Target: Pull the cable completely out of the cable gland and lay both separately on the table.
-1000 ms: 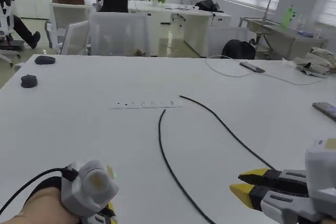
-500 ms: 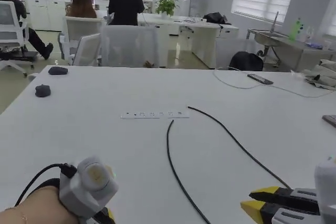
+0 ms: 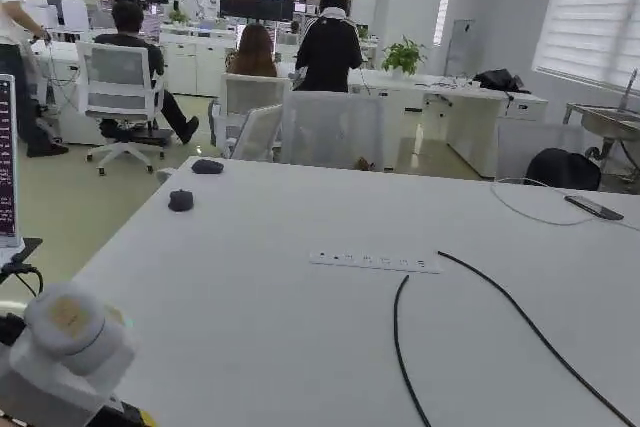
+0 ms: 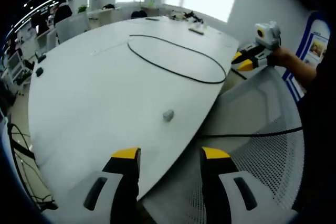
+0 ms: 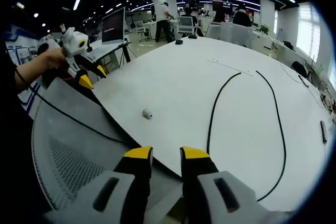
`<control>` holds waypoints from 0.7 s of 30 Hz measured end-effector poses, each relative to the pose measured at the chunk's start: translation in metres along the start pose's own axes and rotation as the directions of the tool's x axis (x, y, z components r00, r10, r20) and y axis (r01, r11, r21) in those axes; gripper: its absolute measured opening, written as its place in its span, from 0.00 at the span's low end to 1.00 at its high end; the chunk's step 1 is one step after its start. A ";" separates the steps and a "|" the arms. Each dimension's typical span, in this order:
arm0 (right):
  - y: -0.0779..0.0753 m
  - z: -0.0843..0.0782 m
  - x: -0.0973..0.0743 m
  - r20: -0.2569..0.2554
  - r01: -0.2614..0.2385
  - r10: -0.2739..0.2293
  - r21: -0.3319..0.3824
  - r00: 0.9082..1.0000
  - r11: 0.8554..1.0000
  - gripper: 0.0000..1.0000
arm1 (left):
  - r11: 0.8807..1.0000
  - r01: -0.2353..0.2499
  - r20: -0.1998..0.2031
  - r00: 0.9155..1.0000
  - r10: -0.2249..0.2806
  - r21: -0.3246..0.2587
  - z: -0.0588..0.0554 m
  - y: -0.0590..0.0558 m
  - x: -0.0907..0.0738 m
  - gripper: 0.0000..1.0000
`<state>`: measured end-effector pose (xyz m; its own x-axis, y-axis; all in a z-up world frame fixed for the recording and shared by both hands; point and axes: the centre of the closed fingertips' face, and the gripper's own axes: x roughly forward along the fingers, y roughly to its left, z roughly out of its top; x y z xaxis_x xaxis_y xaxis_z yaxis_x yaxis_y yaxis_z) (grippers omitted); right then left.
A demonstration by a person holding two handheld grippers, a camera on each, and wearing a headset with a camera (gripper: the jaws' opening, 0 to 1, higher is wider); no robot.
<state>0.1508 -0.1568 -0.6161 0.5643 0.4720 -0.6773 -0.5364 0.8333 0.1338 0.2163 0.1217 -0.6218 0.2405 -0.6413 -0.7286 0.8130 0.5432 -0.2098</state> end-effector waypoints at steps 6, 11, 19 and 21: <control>0.012 0.000 0.004 -0.011 -0.089 0.089 0.022 0.996 0.996 0.22 | 0.989 -0.082 0.113 0.989 0.097 -0.127 -0.002 0.003 -0.024 0.47; 0.027 0.010 0.009 0.060 -0.178 0.171 0.157 0.983 0.971 0.30 | 0.969 -0.166 0.167 0.966 0.196 -0.182 0.002 0.012 -0.030 0.46; 0.028 -0.005 0.016 0.032 -0.162 0.159 0.220 0.987 0.962 0.35 | 0.944 -0.162 0.198 0.954 0.224 -0.289 -0.005 0.012 -0.026 0.51; 0.030 -0.009 0.017 0.016 -0.163 0.163 0.221 0.986 0.962 0.35 | 0.943 -0.168 0.182 0.957 0.225 -0.287 -0.008 0.013 -0.024 0.51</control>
<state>0.1386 -0.1269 -0.6304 0.4792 0.6062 -0.6347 -0.4692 0.7881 0.3985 0.2162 0.1487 -0.6123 0.5097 -0.5898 -0.6264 0.5745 0.7753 -0.2625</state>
